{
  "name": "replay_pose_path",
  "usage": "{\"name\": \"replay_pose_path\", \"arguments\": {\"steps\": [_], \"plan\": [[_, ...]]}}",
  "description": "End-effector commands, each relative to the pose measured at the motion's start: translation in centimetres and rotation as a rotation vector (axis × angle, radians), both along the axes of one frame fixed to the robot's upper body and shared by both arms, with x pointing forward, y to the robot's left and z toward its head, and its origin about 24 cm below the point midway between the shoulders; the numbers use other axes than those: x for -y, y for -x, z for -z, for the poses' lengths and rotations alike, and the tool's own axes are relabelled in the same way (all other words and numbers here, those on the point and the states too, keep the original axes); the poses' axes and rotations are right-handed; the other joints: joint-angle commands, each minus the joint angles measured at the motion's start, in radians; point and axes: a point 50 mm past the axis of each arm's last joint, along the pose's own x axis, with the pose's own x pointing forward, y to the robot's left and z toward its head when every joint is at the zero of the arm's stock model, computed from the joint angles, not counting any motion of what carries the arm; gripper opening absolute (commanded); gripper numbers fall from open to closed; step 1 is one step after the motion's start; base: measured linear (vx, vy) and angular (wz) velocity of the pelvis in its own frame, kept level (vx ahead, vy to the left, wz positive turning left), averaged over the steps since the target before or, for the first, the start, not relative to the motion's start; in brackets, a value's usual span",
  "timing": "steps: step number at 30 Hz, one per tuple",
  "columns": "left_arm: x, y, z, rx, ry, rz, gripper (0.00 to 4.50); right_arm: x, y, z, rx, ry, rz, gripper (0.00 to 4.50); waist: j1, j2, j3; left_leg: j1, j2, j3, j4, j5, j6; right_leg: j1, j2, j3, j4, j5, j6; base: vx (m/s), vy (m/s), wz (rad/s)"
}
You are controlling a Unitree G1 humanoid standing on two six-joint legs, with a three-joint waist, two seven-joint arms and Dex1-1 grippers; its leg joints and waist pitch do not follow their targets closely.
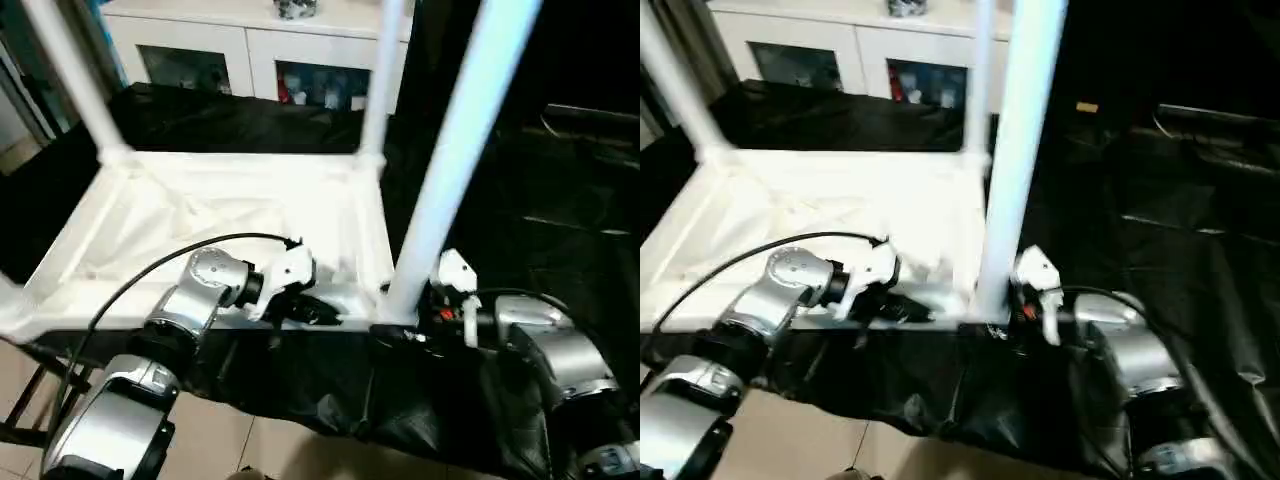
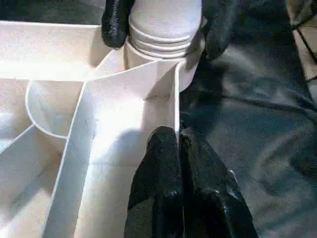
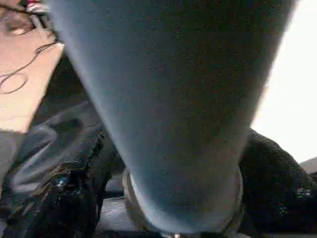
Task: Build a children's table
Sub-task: Rotate leg to tighten
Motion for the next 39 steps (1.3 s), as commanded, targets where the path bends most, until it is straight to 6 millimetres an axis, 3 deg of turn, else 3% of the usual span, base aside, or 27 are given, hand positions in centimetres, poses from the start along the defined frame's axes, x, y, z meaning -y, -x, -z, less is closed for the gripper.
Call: {"name": "replay_pose_path", "arguments": {"steps": [1,4,10,16,20,24,26,28,32,34,36,38,39], "plan": [[0.5,0.2,-0.2,0.001,-0.004,0.059,0.0,-0.4,0.2,0.2,-0.023,0.008,-0.052,3.42,0.002,-0.008,-0.05,0.014,0.068,-0.024,-0.07,-0.241,0.058,0.049,-0.071,0.047,-0.069,-0.222,-0.251,0.0,0.0,0.0],[0.4,0.2,-0.2,-0.002,-0.004,0.069,0.0,-0.5,0.0,0.0,-0.026,-0.003,-0.061,3.11,0.003,-0.009,-0.052,0.014,0.068,-0.025,-0.069,-0.228,0.05,0.049,-0.071,0.048,-0.066,-0.203,-0.249,0.0,0.0,0.0],[0.2,0.3,-0.2,-0.01,-0.005,0.089,0.0,-0.8,0.1,-0.2,-0.031,-0.019,-0.12,2.73,0.006,-0.012,-0.059,0.009,0.065,-0.022,-0.059,-0.149,0.088,0.053,-0.07,0.045,-0.05,-0.073,-0.278,0.0,0.0,0.0],[0.2,0.6,0.1,-0.032,0.009,0.08,0.0,-1.1,0.8,0.3,-0.049,-0.051,-0.115,2.69,0.01,-0.01,-0.057,0.012,0.067,-0.022,-0.06,-0.166,0.085,0.051,-0.071,0.045,-0.055,-0.116,-0.27,0.0,0.0,0.0],[0.5,0.5,0.5,-0.03,0.018,0.014,0.0,-1.6,0.7,0.6,-0.043,-0.113,-0.005,2.69,0.012,-0.01,-0.054,0.011,0.066,-0.023,-0.065,-0.192,0.065,0.051,-0.072,0.046,-0.061,-0.165,-0.258,0.0,0.0,0.0],[1.4,0.1,0.9,-0.007,0.025,-0.077,0.0,-2.2,0.0,1.3,-0.009,-0.13,0.182,2.68,0.001,-0.01,-0.048,0.014,0.066,-0.028,-0.073,-0.262,0.023,0.044,-0.074,0.048,-0.073,-0.285,-0.224,0.0,0.0,0.0],[4.0,-0.1,1.7,0.009,0.062,-0.21,0.0,-3.5,-0.9,2.7,0.006,-0.133,0.476,2.68,-0.015,-0.01,-0.045,0.015,0.063,-0.032,-0.078,-0.293,-0.006,0.039,-0.076,0.049,-0.082,-0.362,-0.197,0.0,0.0,0.0],[5.5,0.1,2.0,0.013,0.079,-0.258,0.0,-4.5,-1.2,3.2,-0.001,-0.144,0.606,2.68,-0.021,-0.01,-0.045,0.017,0.061,-0.038,-0.081,-0.313,-0.02,0.039,-0.076,0.046,-0.088,-0.408,-0.176,0.0,0.0,0.0],[8.1,0.6,2.2,0.019,0.106,-0.297,0.0,-6.6,-1.6,3.7,-0.016,-0.154,0.754,2.67,-0.03,-0.012,-0.04,0.025,0.055,-0.036,-0.083,-0.364,-0.013,0.031,-0.072,0.049,-0.102,-0.458,-0.146,0.0,0.0,0.0],[8.7,0.8,2.4,0.046,0.091,-0.276,0.0,-7.2,-1.9,3.4,-0.002,-0.17,0.77,2.67,-0.031,-0.006,-0.036,0.029,0.053,-0.037,-0.084,-0.381,-0.003,0.029,-0.074,0.05,-0.111,-0.511,-0.125,0.0,0.0,0.0],[8.8,1.0,2.4,0.054,0.088,-0.264,0.0,-7.4,-2.0,3.2,0.013,-0.183,0.782,2.67,-0.032,-0.007,-0.038,0.03,0.053,-0.039,-0.086,-0.388,0.0,0.029,-0.075,0.05,-0.115,-0.537,-0.109,0.0,0.0,0.0],[8.7,1.2,2.4,0.056,0.094,-0.251,0.0,-6.9,-2.5,2.5,0.043,-0.235,0.828,3.37,-0.036,-0.005,-0.042,0.027,0.057,-0.04,-0.091,-0.374,0.0,0.033,-0.073,0.049,-0.111,-0.491,-0.112,0.0,0.0,0.0],[8.5,1.2,2.4,0.062,0.09,-0.25,0.0,-6.7,-2.5,2.4,0.055,-0.232,0.824,3.39,-0.037,-0.006,-0.043,0.026,0.058,-0.04,-0.091,-0.367,0.002,0.034,-0.072,0.05,-0.109,-0.47,-0.117,0.0,0.0,0.0]]}}
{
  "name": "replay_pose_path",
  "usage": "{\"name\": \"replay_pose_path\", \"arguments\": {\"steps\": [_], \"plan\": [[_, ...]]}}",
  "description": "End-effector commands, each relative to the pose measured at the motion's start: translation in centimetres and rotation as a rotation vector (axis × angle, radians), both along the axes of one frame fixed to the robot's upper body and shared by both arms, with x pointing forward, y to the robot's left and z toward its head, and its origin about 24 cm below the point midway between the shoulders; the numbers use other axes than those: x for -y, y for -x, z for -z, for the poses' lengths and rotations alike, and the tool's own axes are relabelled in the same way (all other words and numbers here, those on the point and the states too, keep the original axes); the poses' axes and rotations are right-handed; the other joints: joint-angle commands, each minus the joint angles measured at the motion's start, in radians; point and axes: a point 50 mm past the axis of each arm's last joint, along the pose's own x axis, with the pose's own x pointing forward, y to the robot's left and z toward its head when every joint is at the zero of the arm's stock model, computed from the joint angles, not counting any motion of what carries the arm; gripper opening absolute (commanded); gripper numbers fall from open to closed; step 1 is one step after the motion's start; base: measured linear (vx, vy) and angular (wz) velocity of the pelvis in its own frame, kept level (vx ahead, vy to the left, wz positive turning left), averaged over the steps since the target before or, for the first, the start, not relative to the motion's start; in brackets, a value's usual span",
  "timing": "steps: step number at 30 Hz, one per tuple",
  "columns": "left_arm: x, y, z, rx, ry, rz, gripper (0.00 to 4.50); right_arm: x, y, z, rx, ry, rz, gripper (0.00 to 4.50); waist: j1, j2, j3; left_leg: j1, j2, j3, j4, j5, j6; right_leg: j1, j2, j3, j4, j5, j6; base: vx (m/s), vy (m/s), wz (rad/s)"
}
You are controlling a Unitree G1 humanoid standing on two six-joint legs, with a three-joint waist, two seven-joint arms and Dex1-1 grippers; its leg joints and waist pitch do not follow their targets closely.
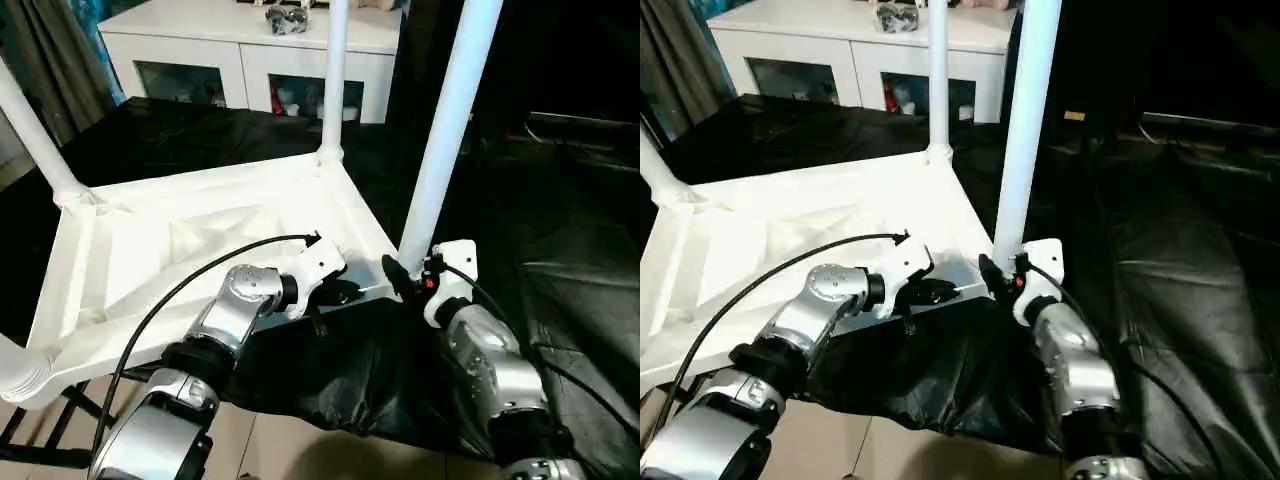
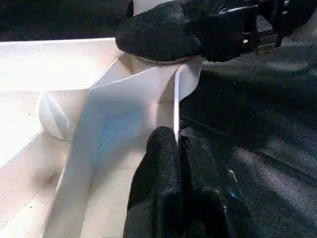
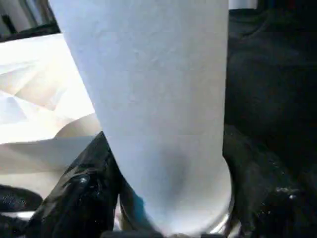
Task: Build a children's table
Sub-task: Rotate leg to tighten
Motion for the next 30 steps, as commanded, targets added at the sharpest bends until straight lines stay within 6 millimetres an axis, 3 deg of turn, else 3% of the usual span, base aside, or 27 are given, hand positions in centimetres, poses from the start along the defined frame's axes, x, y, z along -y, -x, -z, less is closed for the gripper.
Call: {"name": "replay_pose_path", "arguments": {"steps": [1,4,6,9,10,11,14,16,17,20,24,30], "plan": [[3.6,1.9,0.8,-0.027,0.018,0.136,0.0,-3.6,0.0,-0.2,0.003,-0.046,-0.135,3.39,-0.002,-0.008,-0.039,0.008,0.062,-0.038,-0.086,-0.359,0.007,0.018,-0.07,0.048,-0.095,-0.425,-0.14,0.0,0.0,0.0],[2.4,2.0,1.0,-0.026,-0.004,0.169,0.0,-2.4,0.2,-0.4,0.029,0.006,-0.22,3.71,-0.002,-0.006,-0.042,0.009,0.064,-0.034,-0.085,-0.344,0.012,0.023,-0.066,0.049,-0.086,-0.33,-0.172,0.0,0.0,0.0],[1.9,2.0,1.0,-0.033,-0.009,0.19,0.0,-1.9,0.3,-0.5,0.033,0.017,-0.264,3.86,0.0,-0.008,-0.046,0.004,0.063,-0.031,-0.081,-0.294,0.03,0.03,-0.067,0.05,-0.076,-0.244,-0.195,0.0,0.0,0.0],[0.8,2.1,1.0,-0.037,-0.034,0.23,0.0,-1.1,0.8,-0.6,0.029,0.061,-0.365,4.18,0.002,-0.012,-0.053,-0.003,0.06,-0.025,-0.067,-0.18,0.082,0.041,-0.07,0.049,-0.058,-0.09,-0.241,0.034,-0.006,0.02],[0.3,2.1,1.0,-0.039,-0.048,0.247,0.0,-0.8,0.9,-0.6,0.026,0.075,-0.412,4.18,0.002,-0.012,-0.053,-0.003,0.06,-0.025,-0.067,-0.18,0.082,0.041,-0.07,0.049,-0.058,-0.09,-0.241,0.0,0.0,0.0],[-0.6,2.1,0.9,-0.046,-0.076,0.283,0.0,-0.1,1.3,-0.7,0.017,0.101,-0.505,4.18,0.007,-0.013,-0.055,-0.004,0.059,-0.025,-0.062,-0.14,0.112,0.047,-0.069,0.045,-0.052,-0.04,-0.256,0.0,0.0,0.0],[-1.9,2.2,0.7,-0.063,-0.107,0.345,0.0,0.8,1.9,-1.1,0.003,0.111,-0.643,4.18,0.015,-0.012,-0.051,-0.006,0.064,-0.021,-0.06,-0.141,0.133,0.047,-0.066,0.042,-0.05,-0.051,-0.267,0.0,0.0,0.0],[-2.6,2.3,0.5,-0.077,-0.116,0.387,0.0,1.4,2.3,-1.4,-0.01,0.111,-0.736,4.18,0.019,-0.011,-0.05,-0.004,0.066,-0.021,-0.062,-0.161,0.127,0.046,-0.067,0.041,-0.053,-0.092,-0.265,0.0,0.0,0.0],[-2.9,2.3,0.3,-0.083,-0.114,0.402,0.0,1.6,2.4,-1.5,-0.016,0.112,-0.77,4.03,0.023,-0.01,-0.047,-0.001,0.069,-0.021,-0.065,-0.195,0.106,0.042,-0.069,0.042,-0.059,-0.16,-0.257,0.0,0.0,0.0],[-3.8,2.3,-0.2,-0.101,-0.122,0.453,0.0,2.2,2.7,-1.9,-0.047,0.115,-0.884,3.75,0.028,-0.008,-0.045,0.005,0.072,-0.022,-0.071,-0.238,0.071,0.037,-0.068,0.045,-0.064,-0.226,-0.25,0.0,0.0,0.0],[-4.4,2.2,-0.4,-0.107,-0.144,0.484,0.0,2.4,2.8,-2.1,-0.07,0.119,-0.957,3.45,0.03,-0.009,-0.048,0.007,0.072,-0.022,-0.07,-0.23,0.062,0.037,-0.069,0.046,-0.059,-0.188,-0.26,0.0,0.0,0.0],[-5.1,2.1,-0.7,-0.124,-0.157,0.527,0.0,1.8,3.1,-2.1,-0.101,0.111,-1.079,2.93,0.033,-0.012,-0.053,0.001,0.069,-0.02,-0.062,-0.164,0.087,0.042,-0.071,0.044,-0.048,-0.103,-0.283,0.0,0.0,0.0]]}}
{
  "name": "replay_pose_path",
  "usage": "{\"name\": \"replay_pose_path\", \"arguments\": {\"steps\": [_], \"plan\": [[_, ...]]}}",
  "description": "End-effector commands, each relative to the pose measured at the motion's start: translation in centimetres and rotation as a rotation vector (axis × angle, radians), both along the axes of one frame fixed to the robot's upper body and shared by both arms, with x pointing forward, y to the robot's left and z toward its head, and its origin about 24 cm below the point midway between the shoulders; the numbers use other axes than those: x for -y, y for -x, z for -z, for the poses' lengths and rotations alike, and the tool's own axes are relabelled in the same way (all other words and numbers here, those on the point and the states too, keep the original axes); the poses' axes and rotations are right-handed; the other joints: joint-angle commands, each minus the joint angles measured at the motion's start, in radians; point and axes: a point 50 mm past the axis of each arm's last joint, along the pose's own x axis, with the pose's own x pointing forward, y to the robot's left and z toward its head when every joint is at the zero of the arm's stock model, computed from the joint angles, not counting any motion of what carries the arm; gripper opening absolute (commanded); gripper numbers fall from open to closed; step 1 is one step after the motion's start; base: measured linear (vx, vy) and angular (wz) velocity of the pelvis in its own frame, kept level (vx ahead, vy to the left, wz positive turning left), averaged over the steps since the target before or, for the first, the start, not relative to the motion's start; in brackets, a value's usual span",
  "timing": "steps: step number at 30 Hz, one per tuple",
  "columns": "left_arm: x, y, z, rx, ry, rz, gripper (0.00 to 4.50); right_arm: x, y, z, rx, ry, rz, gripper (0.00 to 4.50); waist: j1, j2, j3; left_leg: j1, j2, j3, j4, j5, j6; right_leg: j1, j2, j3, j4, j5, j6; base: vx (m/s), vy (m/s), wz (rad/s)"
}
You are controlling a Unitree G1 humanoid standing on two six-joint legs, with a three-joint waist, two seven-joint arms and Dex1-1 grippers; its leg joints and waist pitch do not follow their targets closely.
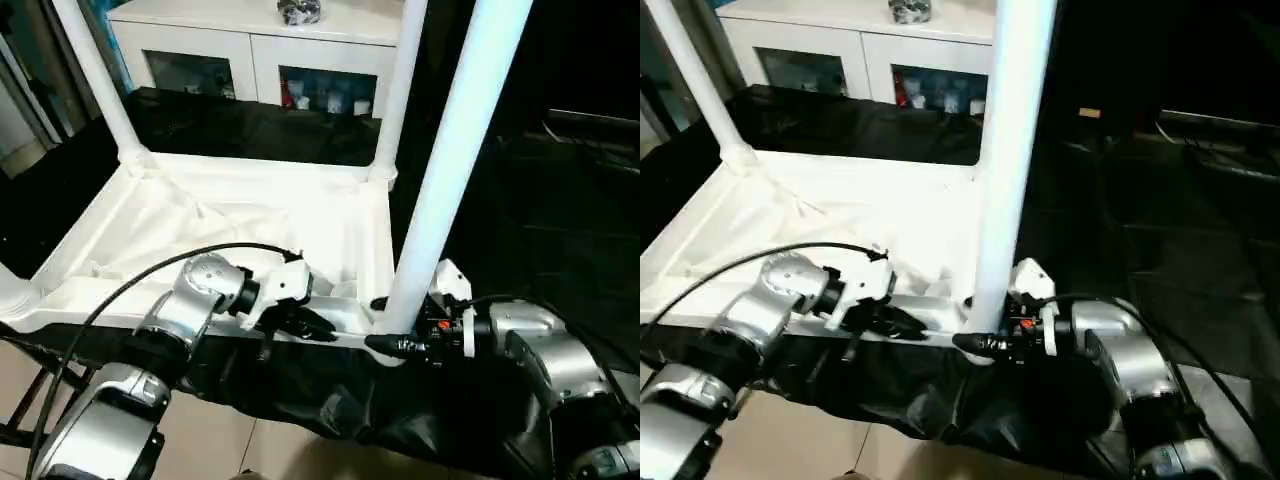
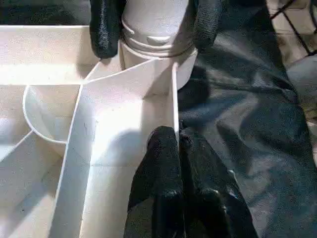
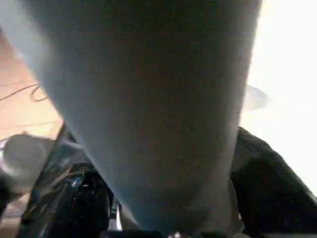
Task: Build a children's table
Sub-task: Rotate leg to tighten
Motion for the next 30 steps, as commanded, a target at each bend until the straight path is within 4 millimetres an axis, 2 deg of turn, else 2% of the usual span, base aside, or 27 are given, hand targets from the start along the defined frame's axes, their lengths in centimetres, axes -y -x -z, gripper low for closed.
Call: {"name": "replay_pose_path", "arguments": {"steps": [1,7,11,12,13,14,15,17,18,19,21,22,24,25,27,28,30], "plan": [[0.1,0.4,0.6,-0.033,-0.048,0.052,0.0,-0.5,0.1,-0.1,-0.008,0.004,-0.047,2.87,0.004,-0.011,-0.054,0.006,0.067,-0.023,-0.059,-0.159,0.084,0.043,-0.072,0.045,-0.048,-0.104,-0.28,0.0,0.0,0.0],[0.3,0.6,0.8,-0.047,-0.028,0.046,0.0,-1.0,0.5,0.2,-0.016,-0.024,-0.029,2.61,0.005,-0.01,-0.053,0.008,0.068,-0.024,-0.062,-0.187,0.065,0.042,-0.071,0.045,-0.052,-0.151,-0.271,0.0,0.0,0.0],[0.8,0.2,1.1,-0.04,-0.011,-0.052,0.0,-1.4,0.1,0.9,0.021,-0.05,0.187,2.57,0.005,-0.009,-0.052,0.009,0.068,-0.024,-0.065,-0.193,0.056,0.04,-0.072,0.046,-0.053,-0.154,-0.264,0.0,0.0,0.0],[1.2,0.0,1.2,-0.032,-0.003,-0.101,0.0,-1.5,-0.2,1.2,0.043,-0.043,0.264,2.57,-0.001,-0.008,-0.046,0.006,0.067,-0.026,-0.07,-0.218,0.041,0.038,-0.072,0.047,-0.058,-0.2,-0.254,0.0,0.0,0.0],[1.2,0.0,1.2,-0.032,-0.003,-0.101,0.0,-1.5,-0.2,1.2,0.043,-0.043,0.264,2.57,-0.003,-0.008,-0.042,0.01,0.067,-0.026,-0.072,-0.251,0.029,0.035,-0.073,0.047,-0.064,-0.251,-0.245,0.0,0.0,0.0],[2.1,-0.5,1.3,-0.023,0.019,-0.184,0.0,-1.8,-0.5,1.8,0.052,-0.039,0.405,2.56,-0.007,-0.01,-0.04,0.015,0.064,-0.029,-0.074,-0.299,0.01,0.034,-0.076,0.048,-0.076,-0.349,-0.22,0.0,0.0,0.0],[2.1,-0.5,1.3,-0.023,0.02,-0.187,0.0,-1.9,-0.6,1.8,0.052,-0.038,0.412,2.56,-0.009,-0.012,-0.039,0.017,0.064,-0.031,-0.075,-0.309,0.001,0.032,-0.078,0.049,-0.079,-0.385,-0.208,0.0,0.0,0.0],[4.1,-0.7,1.5,-0.014,0.06,-0.273,0.0,-2.4,-1.0,2.6,0.036,-0.036,0.609,2.56,-0.017,-0.011,-0.037,0.019,0.063,-0.038,-0.081,-0.343,-0.022,0.025,-0.077,0.049,-0.088,-0.464,-0.171,0.0,0.0,0.0],[4.1,-0.7,1.5,-0.014,0.06,-0.273,0.0,-2.4,-1.0,2.6,0.036,-0.036,0.609,2.56,-0.018,-0.012,-0.038,0.022,0.061,-0.039,-0.081,-0.357,-0.024,0.024,-0.076,0.048,-0.093,-0.488,-0.156,0.0,0.0,0.0],[4.1,-0.7,1.5,-0.014,0.06,-0.273,0.0,-2.4,-1.0,2.6,0.036,-0.036,0.609,2.56,-0.018,-0.012,-0.038,0.023,0.061,-0.039,-0.081,-0.357,-0.019,0.024,-0.077,0.049,-0.095,-0.487,-0.152,0.0,0.0,0.0],[6.1,-0.8,1.6,-0.009,0.099,-0.335,0.0,-3.2,-1.3,3.0,0.015,-0.046,0.768,2.56,-0.021,-0.013,-0.038,0.019,0.062,-0.038,-0.082,-0.35,-0.009,0.023,-0.075,0.051,-0.095,-0.458,-0.152,0.0,0.0,0.0],[7.0,-0.8,1.5,-0.008,0.117,-0.36,0.0,-3.6,-1.4,3.1,0.006,-0.051,0.831,2.56,-0.023,-0.012,-0.038,0.02,0.061,-0.036,-0.083,-0.348,-0.015,0.019,-0.072,0.051,-0.094,-0.437,-0.159,0.0,0.0,0.0],[8.0,-0.7,1.6,0.017,0.118,-0.382,0.0,-4.4,-1.4,3.1,0.025,-0.043,0.879,2.56,-0.023,-0.013,-0.04,0.021,0.061,-0.036,-0.082,-0.334,-0.019,0.02,-0.072,0.051,-0.092,-0.413,-0.159,0.0,0.0,0.0],[8.3,-0.5,1.8,0.03,0.108,-0.375,0.0,-4.7,-1.4,3.0,0.033,-0.045,0.888,2.56,-0.02,-0.006,-0.04,0.024,0.06,-0.035,-0.081,-0.34,-0.015,0.017,-0.072,0.053,-0.094,-0.406,-0.158,0.0,0.0,0.0],[8.5,-0.4,1.9,0.043,0.101,-0.368,0.0,-4.8,-1.5,2.8,0.042,-0.05,0.9,2.56,-0.019,-0.009,-0.041,0.016,0.059,-0.035,-0.083,-0.326,-0.005,0.024,-0.07,0.053,-0.09,-0.369,-0.156,0.0,0.0,0.0],[8.5,-0.3,2.0,0.045,0.1,-0.358,0.0,-4.8,-1.6,2.6,0.059,-0.051,0.904,2.56,-0.018,-0.003,-0.042,0.014,0.06,-0.035,-0.084,-0.32,-0.002,0.026,-0.07,0.053,-0.088,-0.345,-0.157,0.0,0.0,0.0],[8.4,-0.2,2.0,0.044,0.1,-0.351,0.0,-4.7,-1.7,2.5,0.068,-0.054,0.904,2.56,-0.017,-0.005,-0.043,0.014,0.059,-0.033,-0.082,-0.314,0.004,0.027,-0.069,0.053,-0.085,-0.317,-0.164,0.0,0.0,0.0]]}}
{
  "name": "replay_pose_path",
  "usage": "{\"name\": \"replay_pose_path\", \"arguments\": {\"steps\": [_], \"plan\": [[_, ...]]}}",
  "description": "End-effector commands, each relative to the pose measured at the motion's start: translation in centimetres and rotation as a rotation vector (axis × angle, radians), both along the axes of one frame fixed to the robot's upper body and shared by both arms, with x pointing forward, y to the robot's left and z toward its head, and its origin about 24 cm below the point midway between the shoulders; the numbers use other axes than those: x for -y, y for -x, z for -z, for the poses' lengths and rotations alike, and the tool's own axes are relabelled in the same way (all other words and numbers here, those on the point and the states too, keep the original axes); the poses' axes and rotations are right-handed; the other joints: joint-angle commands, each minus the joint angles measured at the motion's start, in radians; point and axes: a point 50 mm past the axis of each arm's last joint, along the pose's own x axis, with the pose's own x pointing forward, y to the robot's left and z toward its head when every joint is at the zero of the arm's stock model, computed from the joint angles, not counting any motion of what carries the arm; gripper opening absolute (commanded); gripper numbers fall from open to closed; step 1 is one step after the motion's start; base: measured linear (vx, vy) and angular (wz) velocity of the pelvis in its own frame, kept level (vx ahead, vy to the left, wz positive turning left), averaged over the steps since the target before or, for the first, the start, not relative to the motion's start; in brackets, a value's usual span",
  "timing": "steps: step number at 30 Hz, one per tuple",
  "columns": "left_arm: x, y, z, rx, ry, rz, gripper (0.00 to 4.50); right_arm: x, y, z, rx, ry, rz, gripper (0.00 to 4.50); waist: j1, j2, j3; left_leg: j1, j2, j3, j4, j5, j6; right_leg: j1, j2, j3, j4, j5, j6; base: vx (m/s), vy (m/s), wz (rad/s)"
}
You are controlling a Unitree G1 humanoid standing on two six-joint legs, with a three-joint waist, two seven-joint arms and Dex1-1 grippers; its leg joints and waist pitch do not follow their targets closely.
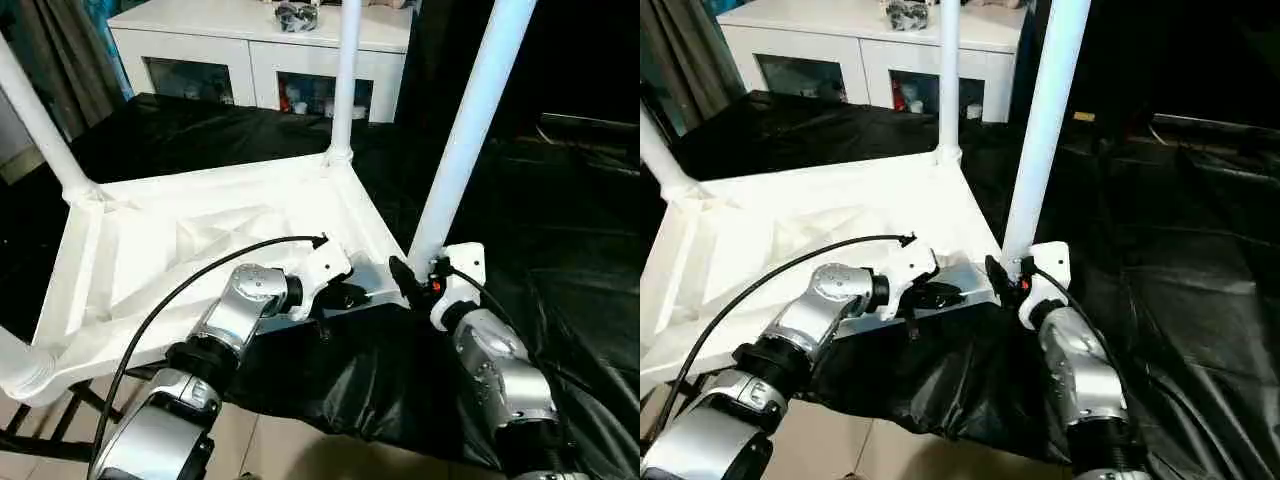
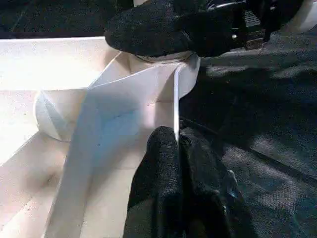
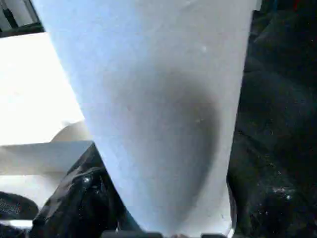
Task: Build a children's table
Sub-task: Rotate leg to tighten
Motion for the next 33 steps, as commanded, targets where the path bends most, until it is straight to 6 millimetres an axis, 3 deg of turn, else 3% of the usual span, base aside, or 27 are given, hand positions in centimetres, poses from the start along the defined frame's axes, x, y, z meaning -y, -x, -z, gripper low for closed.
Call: {"name": "replay_pose_path", "arguments": {"steps": [1,6,11,15,17,19,21,24,26,27,31,33], "plan": [[2.5,1.2,0.8,-0.015,-0.011,0.084,0.0,-3.2,0.6,0.7,-0.031,-0.007,-0.133,3.12,-0.006,-0.005,-0.04,0.008,0.061,-0.033,-0.082,-0.312,0.01,0.023,-0.068,0.05,-0.081,-0.298,-0.173,0.0,0.0,0.0],[1.4,1.1,0.8,-0.002,-0.024,0.092,0.0,-2.1,0.5,0.2,0.003,-0.001,-0.197,3.42,-0.004,-0.006,-0.04,0.007,0.061,-0.03,-0.079,-0.297,0.023,0.026,-0.07,0.05,-0.081,-0.285,-0.182,0.0,0.0,0.0],[0.6,0.9,0.8,0.002,-0.042,0.095,0.0,-0.1,1.1,-0.4,0.023,0.04,-0.31,3.87,0.0,-0.01,-0.043,0.001,0.061,-0.028,-0.073,-0.247,0.052,0.034,-0.069,0.049,-0.073,-0.215,-0.196,0.0,0.0,0.0],[0.2,0.8,0.9,0.002,-0.047,0.09,0.0,3.4,2.2,-1.4,0.028,0.051,-0.383,4.15,0.008,-0.017,-0.045,-0.002,0.062,-0.027,-0.067,-0.201,0.087,0.039,-0.07,0.047,-0.067,-0.173,-0.214,0.0,0.0,0.0],[0.1,0.8,0.9,0.003,-0.049,0.09,0.0,4.3,2.5,-1.6,0.025,0.059,-0.402,4.3,0.009,-0.019,-0.045,-0.001,0.063,-0.026,-0.066,-0.202,0.096,0.039,-0.069,0.046,-0.069,-0.182,-0.215,0.0,0.0,0.0],[0.0,0.9,1.0,0.001,-0.049,0.095,0.0,6.9,3.7,-2.2,0.008,0.095,-0.442,4.46,0.014,-0.017,-0.043,0.003,0.065,-0.026,-0.065,-0.222,0.098,0.037,-0.069,0.046,-0.075,-0.226,-0.206,0.0,0.0,0.0],[-0.2,0.9,1.0,-0.001,-0.05,0.102,0.0,8.1,4.3,-2.5,-0.002,0.115,-0.455,4.46,0.013,-0.019,-0.042,-0.004,0.063,-0.027,-0.066,-0.222,0.103,0.042,-0.069,0.045,-0.076,-0.239,-0.203,0.0,0.0,0.0],[-0.4,0.9,1.1,-0.002,-0.054,0.111,0.0,9.1,5.0,-2.9,-0.013,0.13,-0.474,4.46,0.009,-0.021,-0.042,-0.005,0.061,-0.027,-0.064,-0.218,0.106,0.038,-0.069,0.042,-0.079,-0.258,-0.2,0.0,0.0,0.0],[-0.6,1.0,1.1,-0.002,-0.063,0.123,0.0,9.5,5.5,-3.3,-0.012,0.121,-0.492,4.46,0.008,-0.014,-0.043,-0.005,0.062,-0.029,-0.064,-0.219,0.109,0.04,-0.068,0.041,-0.08,-0.256,-0.199,0.0,0.0,0.0],[-0.7,1.0,1.1,-0.003,-0.066,0.127,0.0,9.5,5.6,-3.4,-0.012,0.119,-0.499,4.46,0.009,-0.015,-0.044,-0.004,0.062,-0.029,-0.063,-0.212,0.111,0.04,-0.068,0.041,-0.078,-0.245,-0.2,0.0,0.0,0.0],[-0.8,1.0,1.1,-0.004,-0.068,0.139,0.0,9.2,5.6,-3.9,0.009,0.111,-0.51,4.46,0.009,-0.013,-0.045,-0.006,0.062,-0.029,-0.062,-0.2,0.115,0.039,-0.068,0.039,-0.075,-0.218,-0.214,0.0,0.0,0.0],[-0.8,1.1,1.0,-0.01,-0.066,0.167,0.0,8.4,4.6,-4.2,0.051,0.136,-0.485,4.46,0.008,-0.01,-0.045,-0.005,0.062,-0.029,-0.063,-0.205,0.108,0.038,-0.068,0.039,-0.077,-0.229,-0.215,0.0,0.0,0.0]]}}
